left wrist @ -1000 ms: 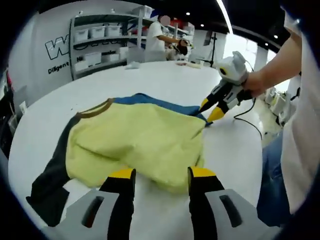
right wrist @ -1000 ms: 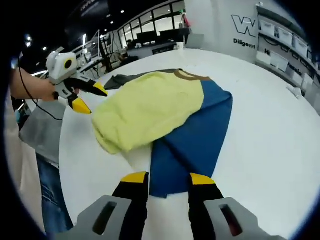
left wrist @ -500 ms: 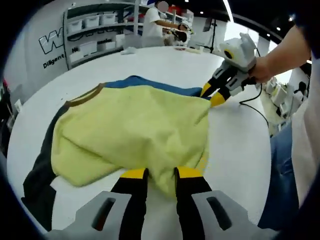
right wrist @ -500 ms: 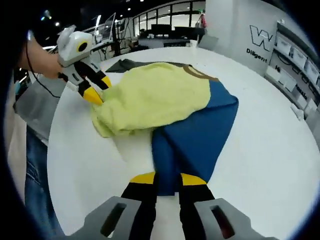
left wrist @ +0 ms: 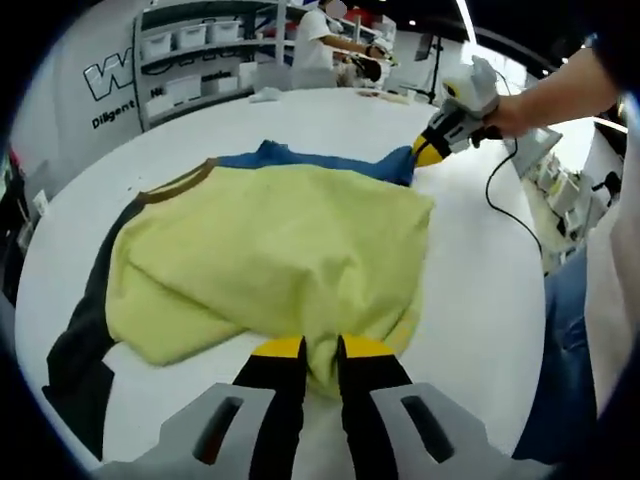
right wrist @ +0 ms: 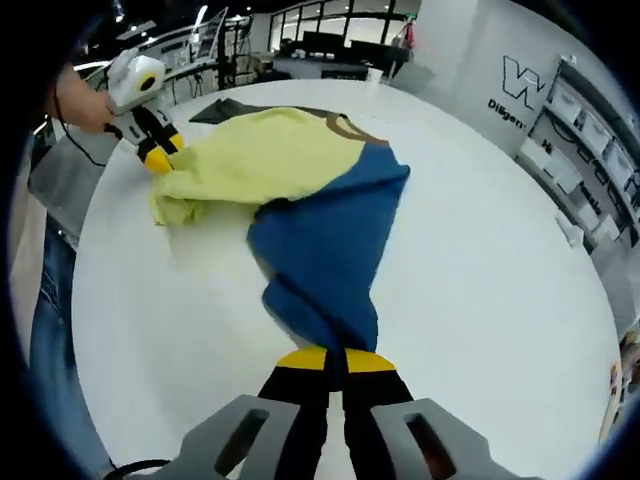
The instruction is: Fold the garment on the visible template until the final outline fits inside the template.
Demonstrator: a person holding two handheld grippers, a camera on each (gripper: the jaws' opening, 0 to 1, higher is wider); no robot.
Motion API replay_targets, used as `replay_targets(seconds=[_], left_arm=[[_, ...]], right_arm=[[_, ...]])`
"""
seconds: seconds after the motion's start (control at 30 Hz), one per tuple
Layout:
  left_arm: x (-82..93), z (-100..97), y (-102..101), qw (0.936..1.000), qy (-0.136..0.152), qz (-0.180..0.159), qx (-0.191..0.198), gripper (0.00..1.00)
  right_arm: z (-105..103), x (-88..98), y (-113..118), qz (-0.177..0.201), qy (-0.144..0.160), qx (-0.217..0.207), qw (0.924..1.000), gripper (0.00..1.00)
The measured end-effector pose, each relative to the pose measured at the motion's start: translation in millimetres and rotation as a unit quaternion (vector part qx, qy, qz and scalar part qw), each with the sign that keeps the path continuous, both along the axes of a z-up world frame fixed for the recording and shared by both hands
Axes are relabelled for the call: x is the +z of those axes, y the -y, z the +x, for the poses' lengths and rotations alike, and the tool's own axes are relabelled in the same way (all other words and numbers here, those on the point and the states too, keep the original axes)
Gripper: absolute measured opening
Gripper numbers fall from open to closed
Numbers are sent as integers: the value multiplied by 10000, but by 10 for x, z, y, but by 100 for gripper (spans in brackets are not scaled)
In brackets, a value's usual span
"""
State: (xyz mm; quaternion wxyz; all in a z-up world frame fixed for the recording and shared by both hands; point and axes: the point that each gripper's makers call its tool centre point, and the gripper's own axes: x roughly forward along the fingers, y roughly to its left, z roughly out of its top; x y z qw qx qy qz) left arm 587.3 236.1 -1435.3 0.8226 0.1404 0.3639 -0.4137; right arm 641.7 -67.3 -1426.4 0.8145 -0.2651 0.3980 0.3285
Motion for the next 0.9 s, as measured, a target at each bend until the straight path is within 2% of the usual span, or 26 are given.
replay_targets(seconds=[0.07,0.13,0.23,0.33,0.4,0.47,0.57,0.63,0.7,0.77,0.87,0.9], left_arm=[[0,3,4,10000,-35,-15,53,10],[0,16,7,9999,-78,-30,107,9],[28,28,26,9994,-188,-127,251,8],[31,49,31,9990,-245,-137,343,7],[37,52,26,9989,-254,-114,370,7],[30,59,22,9988,-261,-112,393,7],[28,56,23,9985,-291,-132,434,7],[34,51,38,9984,-318,-169,447,7],[42,41,57,9979,-373,-216,489,7],[50,32,86,9970,-451,-310,544,7],[97,33,115,9973,-410,-348,506,7],[116,38,121,9970,-410,-386,522,7]], right_arm=[[77,6,168,-164,-38,-41,9998,0],[169,9,369,-489,-38,21,9988,0],[274,-7,561,-600,-178,-152,9979,0],[361,-42,809,-1008,-316,-282,9940,0],[384,-50,1011,-1336,-445,-540,9886,0],[426,-43,1010,-1127,-466,-626,9906,0],[451,-38,1060,-1245,-505,-672,9887,0],[384,-80,1050,-1216,-714,-801,9868,0],[297,-155,1007,-1148,-983,-744,9857,0],[328,-140,991,-1224,-777,-589,9877,0],[346,-97,994,-1134,-668,-815,9879,0],[343,-68,1056,-1269,-639,-1017,9846,5]])
